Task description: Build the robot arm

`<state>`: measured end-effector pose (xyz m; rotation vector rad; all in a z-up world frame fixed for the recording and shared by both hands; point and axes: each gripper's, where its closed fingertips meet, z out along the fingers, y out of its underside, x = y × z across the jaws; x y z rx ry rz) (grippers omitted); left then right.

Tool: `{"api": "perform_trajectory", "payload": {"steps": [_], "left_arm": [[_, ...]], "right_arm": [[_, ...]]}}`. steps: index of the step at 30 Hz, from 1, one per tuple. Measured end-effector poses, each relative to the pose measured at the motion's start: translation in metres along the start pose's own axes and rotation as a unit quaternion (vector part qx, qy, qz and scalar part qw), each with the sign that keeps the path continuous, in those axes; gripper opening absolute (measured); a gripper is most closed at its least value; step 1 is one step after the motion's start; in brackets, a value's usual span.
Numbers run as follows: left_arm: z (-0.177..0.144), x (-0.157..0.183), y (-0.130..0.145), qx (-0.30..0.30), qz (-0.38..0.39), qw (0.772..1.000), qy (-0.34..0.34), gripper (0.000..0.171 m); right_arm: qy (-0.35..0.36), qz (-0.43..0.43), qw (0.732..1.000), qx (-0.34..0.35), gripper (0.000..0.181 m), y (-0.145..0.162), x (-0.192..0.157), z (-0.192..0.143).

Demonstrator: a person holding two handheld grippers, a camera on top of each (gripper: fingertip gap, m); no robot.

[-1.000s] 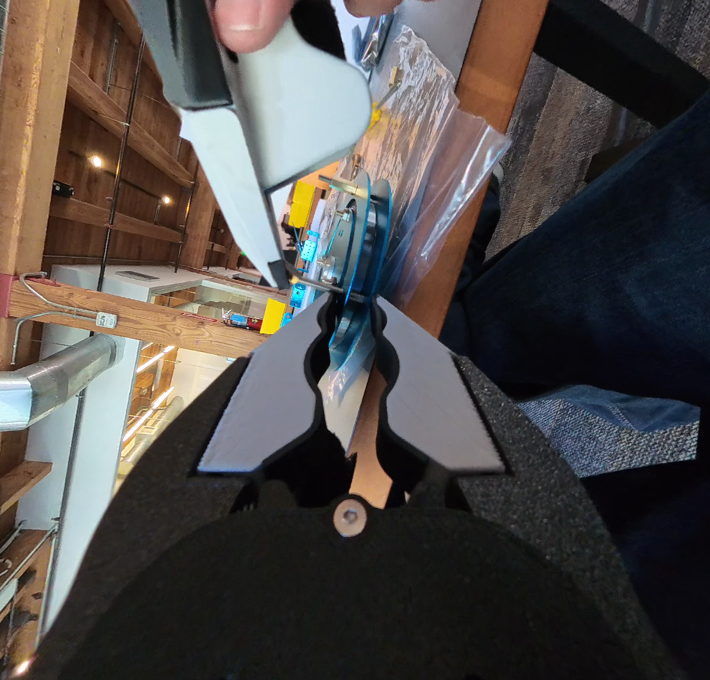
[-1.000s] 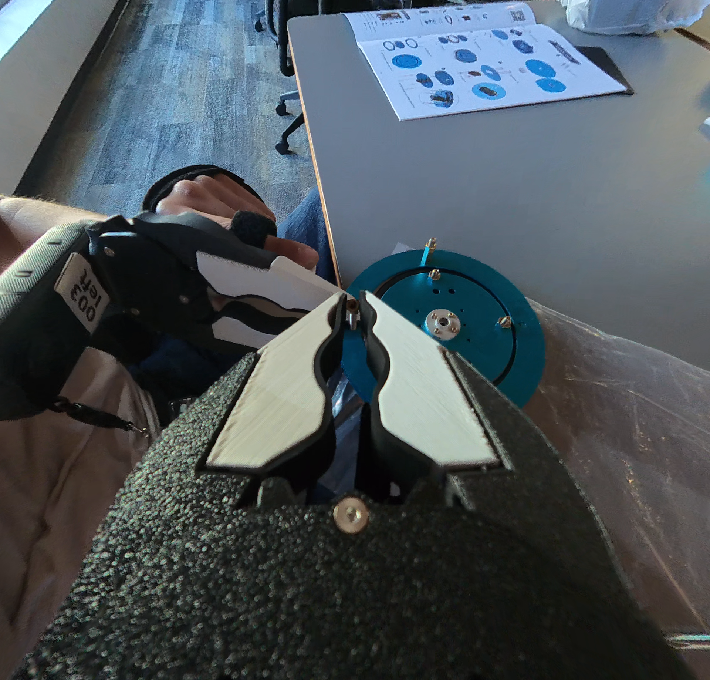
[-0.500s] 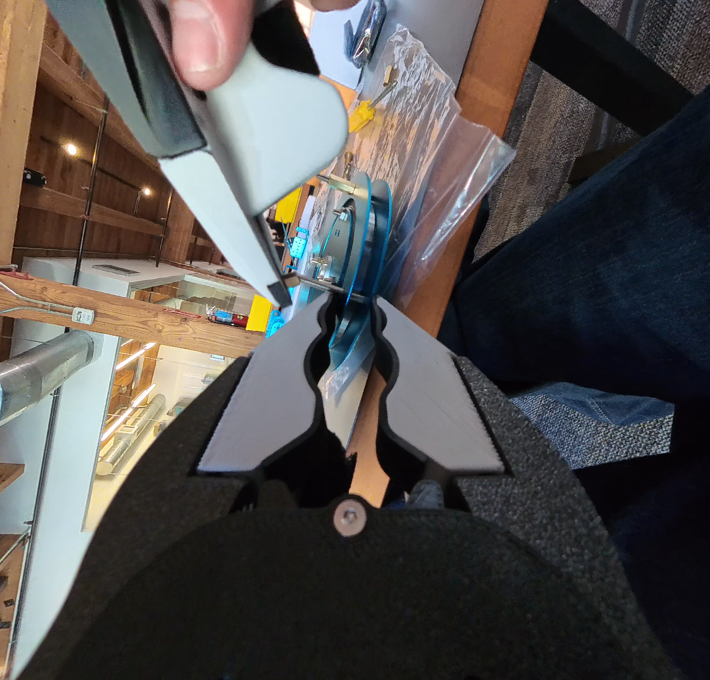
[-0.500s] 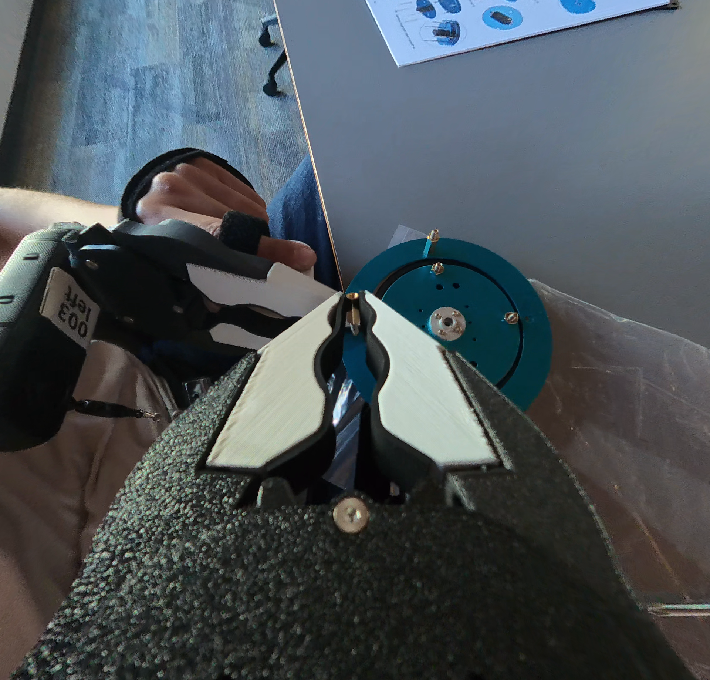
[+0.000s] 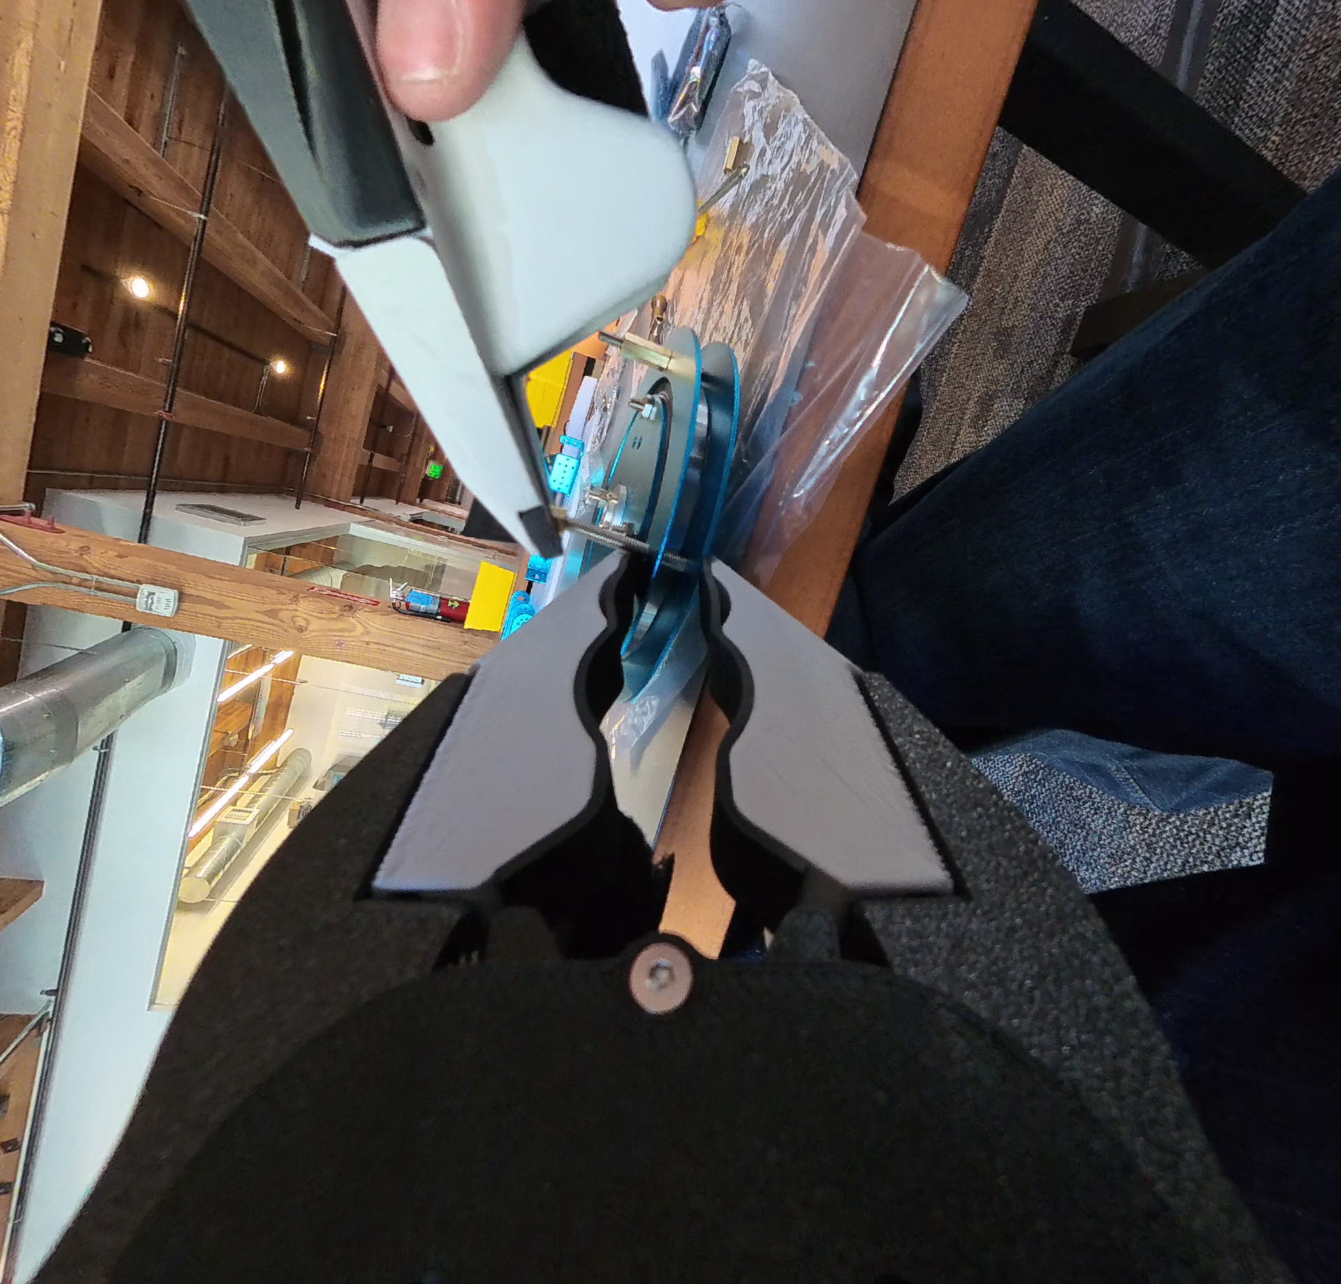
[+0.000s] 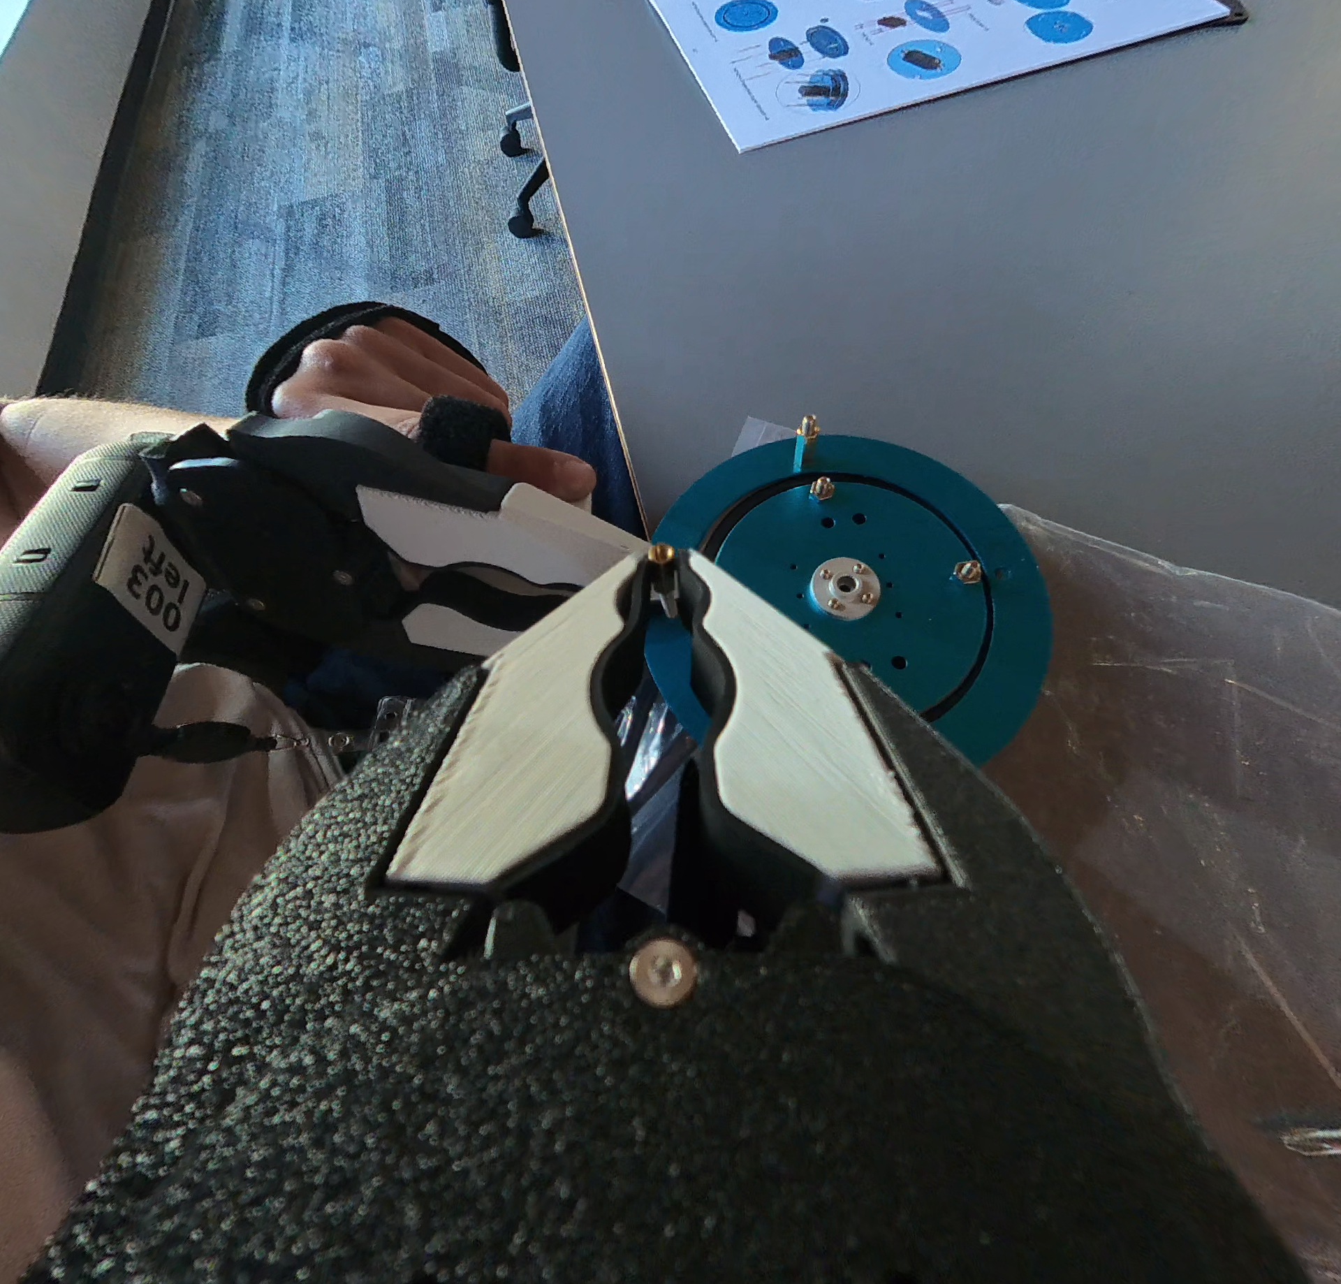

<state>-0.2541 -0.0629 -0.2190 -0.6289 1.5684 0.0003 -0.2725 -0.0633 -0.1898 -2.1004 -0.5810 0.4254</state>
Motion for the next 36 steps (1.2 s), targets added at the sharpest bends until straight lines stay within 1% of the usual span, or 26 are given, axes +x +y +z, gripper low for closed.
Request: {"api": "perform_trajectory", "payload": {"steps": [2,8,12,19,24,27,30,33,36], "left_arm": [[0.000,0.000,0.000,0.000,0.001,1.000,-0.001,0.016],[-0.001,0.000,0.000,0.000,0.001,1.000,-0.001,0.017],[-0.001,0.000,0.000,0.000,0.002,1.000,-0.002,0.017],[-0.002,0.000,0.000,0.001,0.001,1.000,-0.001,0.016],[-0.003,0.000,0.000,0.001,0.001,1.000,-0.002,0.017],[-0.003,0.000,0.000,0.002,0.001,1.000,-0.002,0.016],[-0.003,0.000,0.000,0.007,-0.001,1.000,-0.005,0.016],[-0.003,0.000,-0.001,0.024,-0.009,1.000,-0.013,0.016],[-0.005,-0.001,0.000,0.054,-0.020,0.998,-0.007,0.016]], "right_arm": [[0.003,0.000,1.000,0.001,0.014,0.001,0.001,0.000],[0.008,0.004,1.000,0.025,0.015,-0.002,0.002,-0.007],[-0.004,0.001,0.999,0.041,0.014,-0.006,-0.001,-0.007],[-0.017,0.015,0.999,0.045,0.014,-0.003,-0.005,-0.010],[0.002,0.009,0.999,0.043,0.014,-0.001,0.000,-0.011],[0.016,-0.014,1.000,0.019,0.015,0.007,0.002,-0.008],[0.051,-0.037,0.998,0.014,0.015,0.016,0.009,-0.016],[0.034,-0.050,0.997,0.043,0.015,0.022,-0.006,-0.028],[0.022,-0.088,0.995,0.036,0.016,0.040,-0.023,-0.030]]}}
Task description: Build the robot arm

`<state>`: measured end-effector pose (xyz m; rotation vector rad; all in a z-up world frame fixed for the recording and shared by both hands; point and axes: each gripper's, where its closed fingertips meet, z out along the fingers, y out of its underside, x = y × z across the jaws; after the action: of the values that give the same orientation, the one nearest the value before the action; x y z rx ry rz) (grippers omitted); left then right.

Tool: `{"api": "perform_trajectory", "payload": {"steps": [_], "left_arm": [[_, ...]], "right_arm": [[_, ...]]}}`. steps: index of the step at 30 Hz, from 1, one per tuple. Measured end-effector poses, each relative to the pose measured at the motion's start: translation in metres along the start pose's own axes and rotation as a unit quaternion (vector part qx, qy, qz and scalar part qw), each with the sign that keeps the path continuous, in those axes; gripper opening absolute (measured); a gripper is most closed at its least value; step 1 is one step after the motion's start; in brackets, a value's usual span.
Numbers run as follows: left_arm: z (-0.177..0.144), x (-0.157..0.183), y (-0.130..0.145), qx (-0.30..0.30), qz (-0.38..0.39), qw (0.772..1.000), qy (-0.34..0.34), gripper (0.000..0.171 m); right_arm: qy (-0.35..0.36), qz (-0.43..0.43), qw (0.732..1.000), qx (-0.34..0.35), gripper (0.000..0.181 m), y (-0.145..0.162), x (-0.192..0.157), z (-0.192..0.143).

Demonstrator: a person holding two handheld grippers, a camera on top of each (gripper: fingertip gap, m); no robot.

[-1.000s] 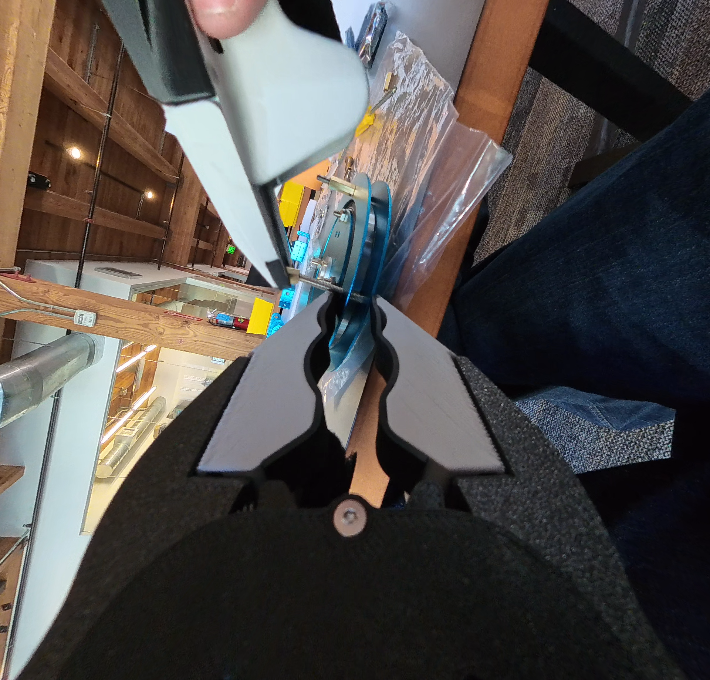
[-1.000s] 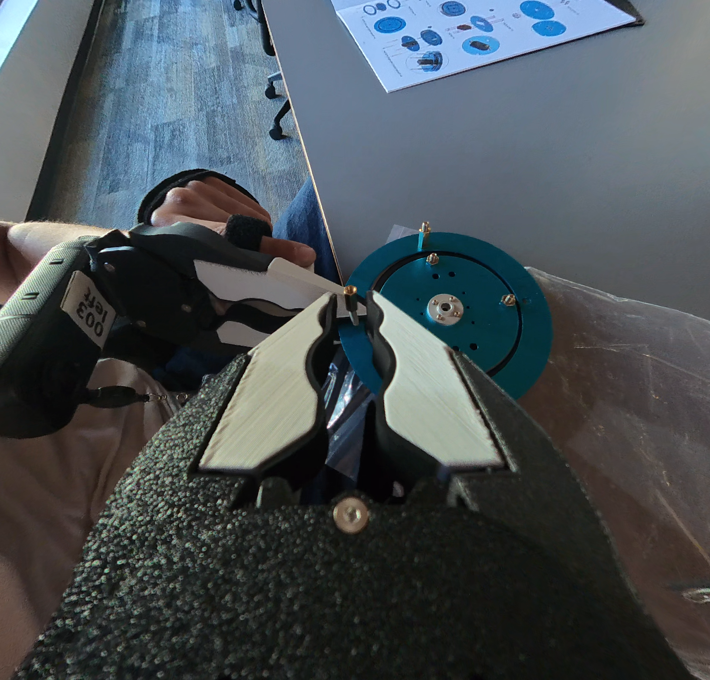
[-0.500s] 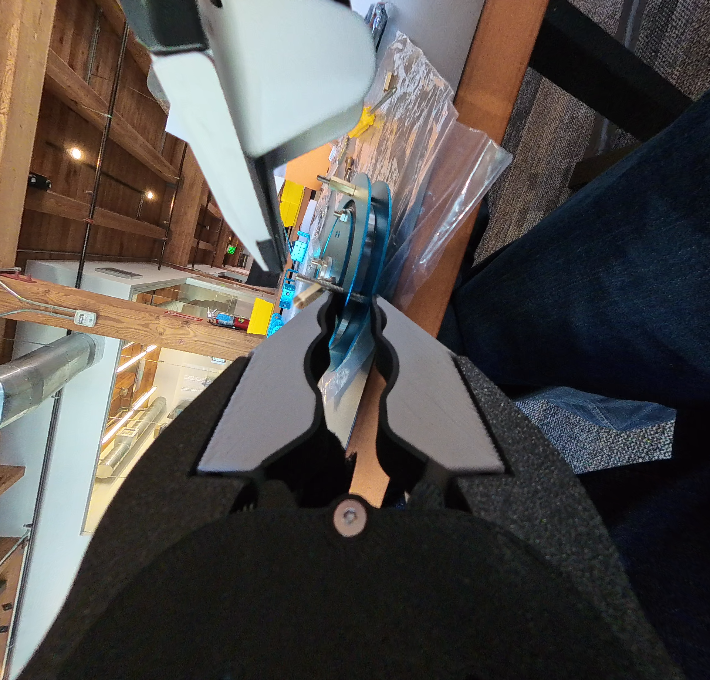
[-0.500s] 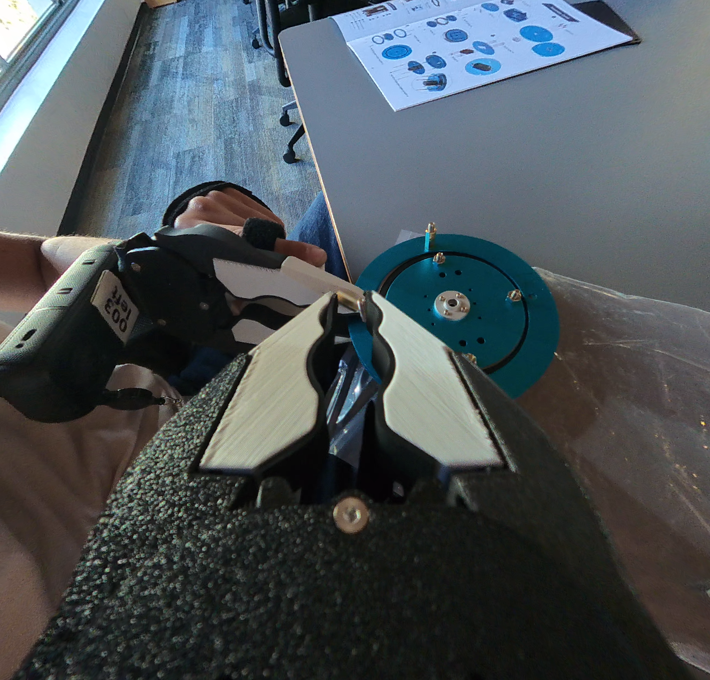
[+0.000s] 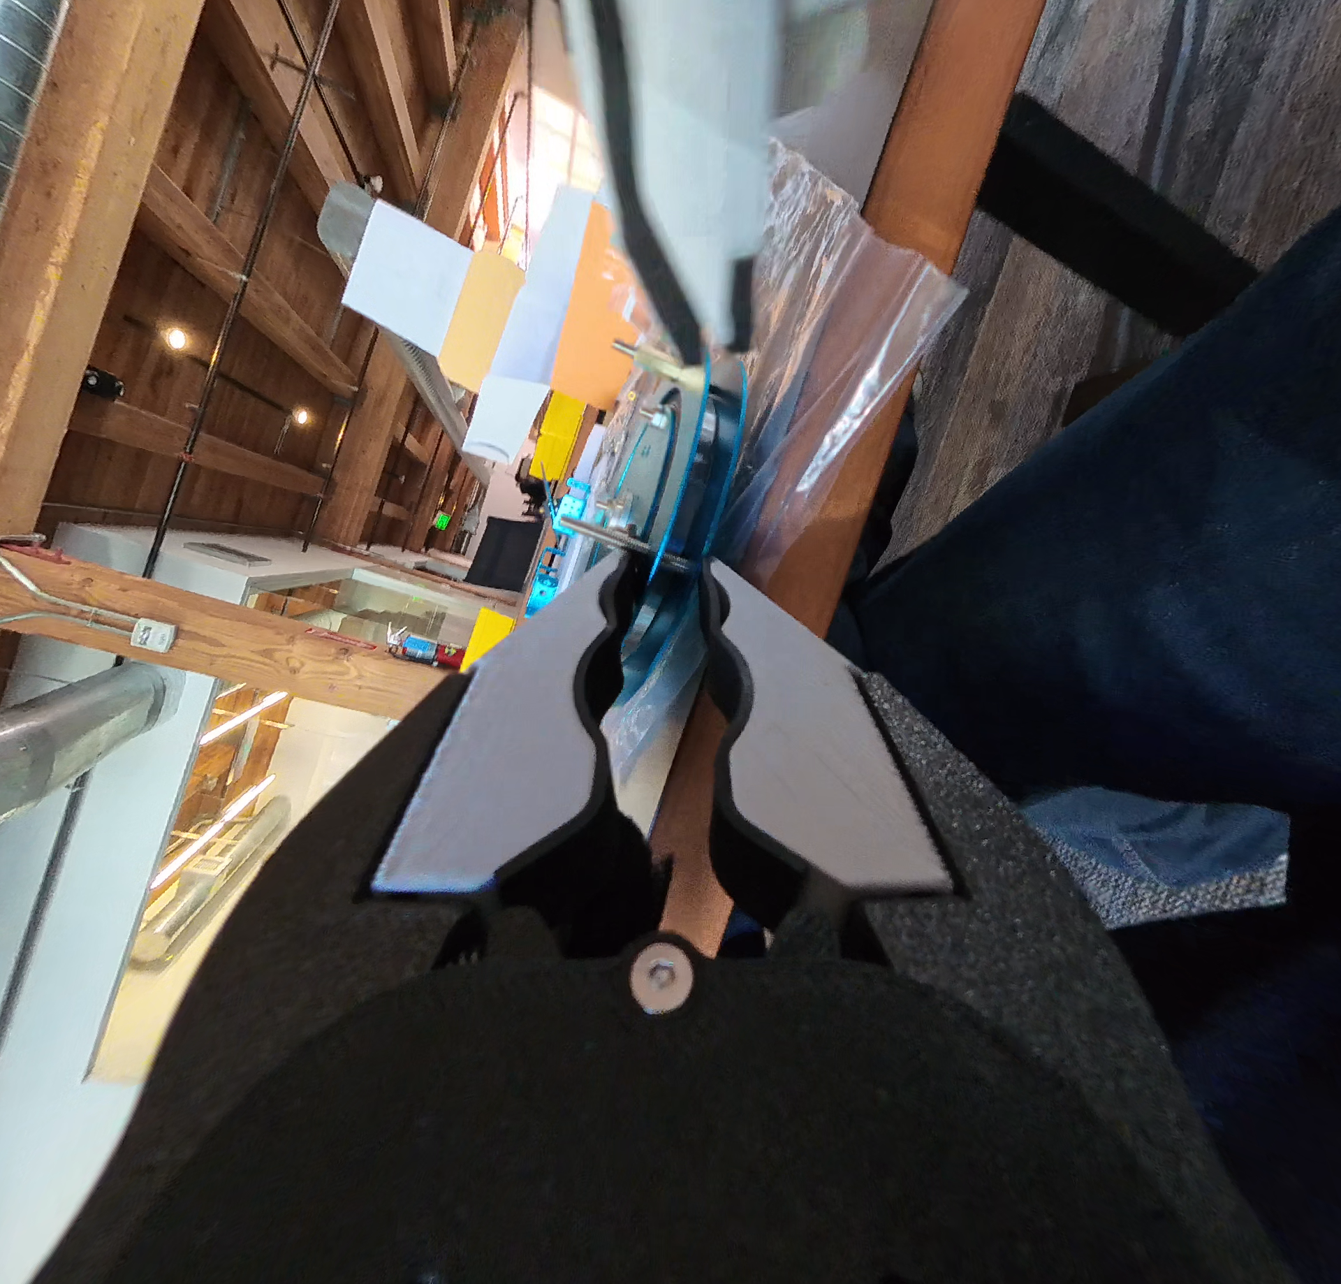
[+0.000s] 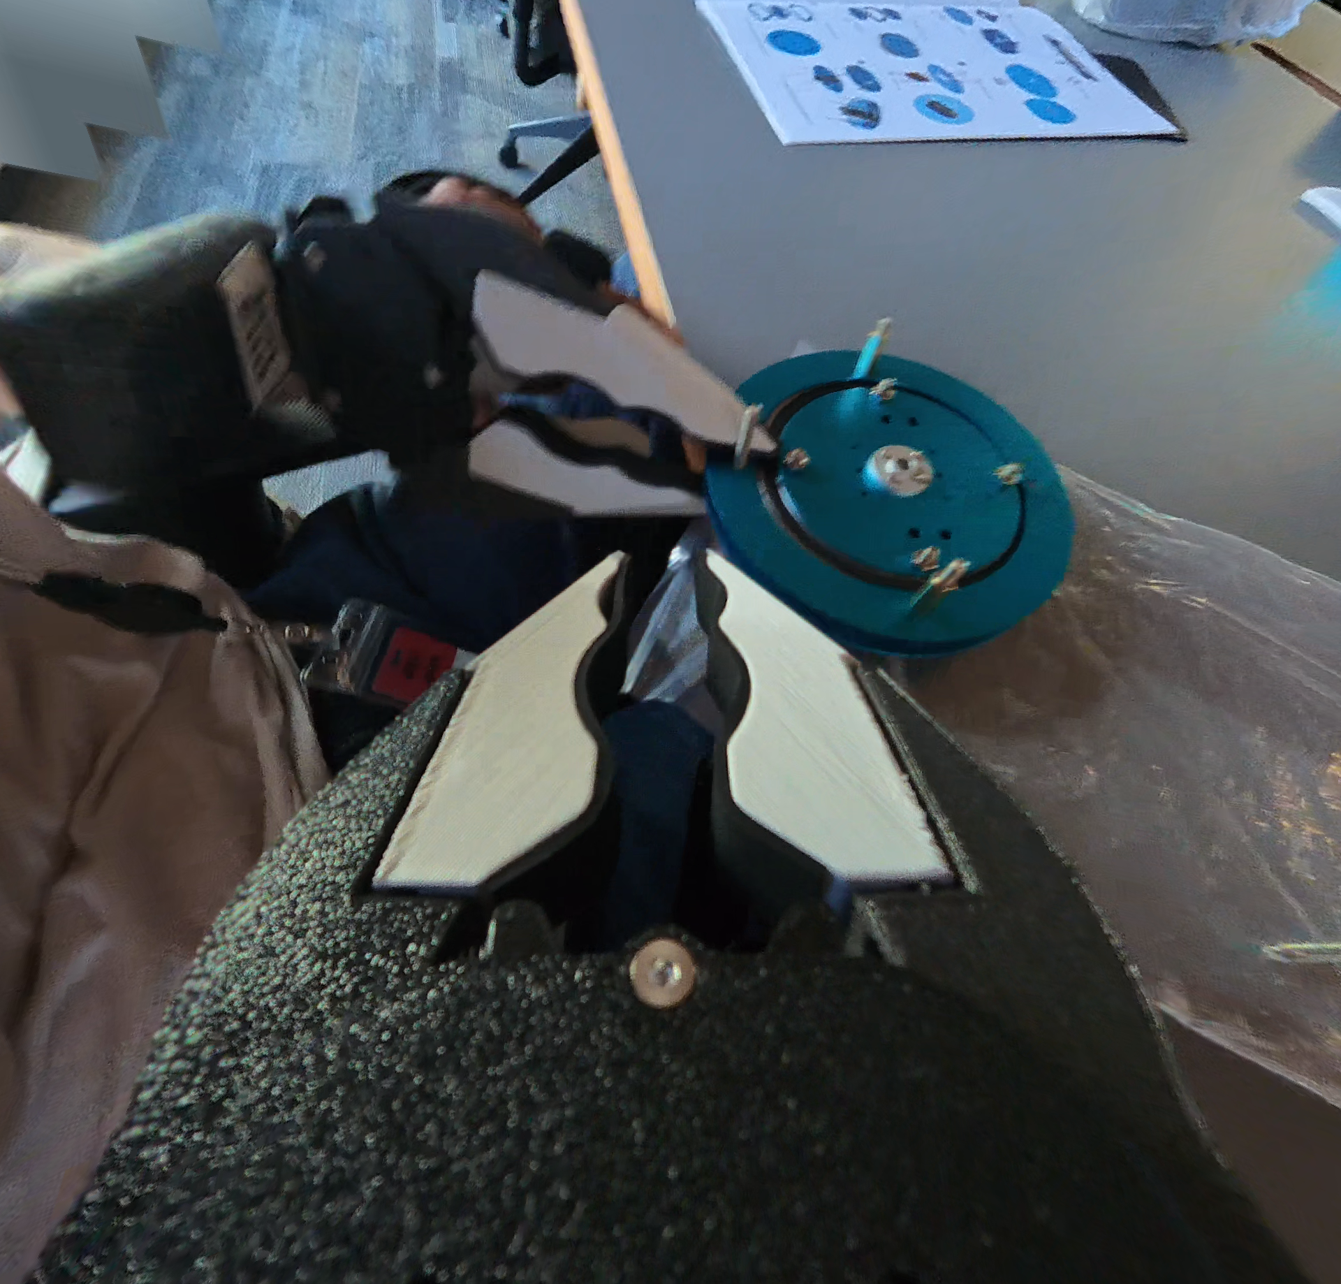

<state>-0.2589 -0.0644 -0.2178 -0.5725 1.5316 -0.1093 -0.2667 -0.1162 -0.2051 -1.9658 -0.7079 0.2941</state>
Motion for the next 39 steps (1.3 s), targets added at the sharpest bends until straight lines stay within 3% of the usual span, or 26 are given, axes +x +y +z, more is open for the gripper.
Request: {"api": "perform_trajectory", "payload": {"steps": [2,6,10,16,23,26,33,39], "left_arm": [[-0.003,-0.002,0.003,0.009,-0.026,1.000,0.014,0.016],[-0.007,-0.006,0.009,0.009,-0.066,0.997,0.034,0.017],[-0.001,-0.007,0.012,0.015,-0.054,0.997,0.048,0.016],[0.020,-0.011,0.021,-0.064,-0.071,0.994,0.048,0.017],[0.027,-0.012,0.008,-0.139,-0.049,0.984,0.096,0.019],[0.033,-0.019,-0.001,-0.133,-0.047,0.981,0.136,0.018],[0.044,-0.003,0.003,-0.130,0.063,0.974,0.173,0.019],[0.038,0.001,0.006,-0.145,0.081,0.977,0.132,0.020]], "right_arm": [[-0.026,-0.021,0.999,0.009,0.014,0.008,-0.016,0.003],[-0.147,-0.027,0.989,-0.014,0.018,0.036,-0.064,0.014],[-0.185,-0.030,0.981,-0.042,0.019,0.064,-0.079,0.024],[-0.157,-0.005,0.988,-0.009,0.020,0.062,-0.069,-0.010],[-0.167,0.137,0.975,0.061,0.020,0.075,-0.093,-0.051],[-0.154,0.142,0.975,0.069,0.019,0.079,-0.108,-0.064],[-0.141,0.151,0.977,0.053,0.020,0.095,-0.141,-0.077],[-0.131,0.157,0.977,0.054,0.020,0.097,-0.151,-0.085]]}}
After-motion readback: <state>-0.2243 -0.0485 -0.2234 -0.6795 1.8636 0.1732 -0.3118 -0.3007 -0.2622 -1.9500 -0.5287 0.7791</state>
